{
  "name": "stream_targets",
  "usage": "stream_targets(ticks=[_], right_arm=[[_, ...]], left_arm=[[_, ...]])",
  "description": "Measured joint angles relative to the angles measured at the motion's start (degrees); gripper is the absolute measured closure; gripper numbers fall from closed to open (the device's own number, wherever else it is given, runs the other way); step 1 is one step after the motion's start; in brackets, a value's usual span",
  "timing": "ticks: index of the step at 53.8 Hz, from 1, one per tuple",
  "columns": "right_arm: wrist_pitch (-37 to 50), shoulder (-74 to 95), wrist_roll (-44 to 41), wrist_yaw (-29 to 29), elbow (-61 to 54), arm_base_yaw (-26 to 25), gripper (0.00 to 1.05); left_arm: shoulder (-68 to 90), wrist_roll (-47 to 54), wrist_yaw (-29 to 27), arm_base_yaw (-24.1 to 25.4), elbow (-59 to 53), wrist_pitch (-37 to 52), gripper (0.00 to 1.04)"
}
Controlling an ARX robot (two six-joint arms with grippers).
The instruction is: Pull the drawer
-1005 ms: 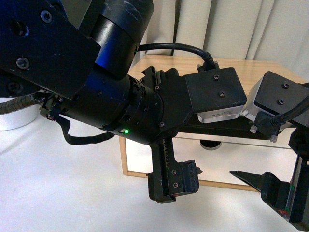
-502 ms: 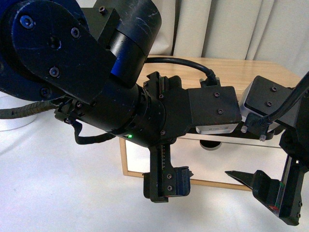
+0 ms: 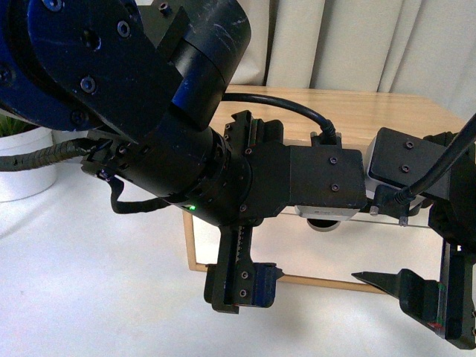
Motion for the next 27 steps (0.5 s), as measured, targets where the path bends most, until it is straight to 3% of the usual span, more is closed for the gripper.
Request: stream_targets(ticks=[27], right_arm=[[-6.51, -4.9, -4.11, -0.87, -2.4, 1.16, 0.09]], left_arm=[[-3.69, 4.22, -0.57, -1.49, -2.71, -4.98, 0.06]])
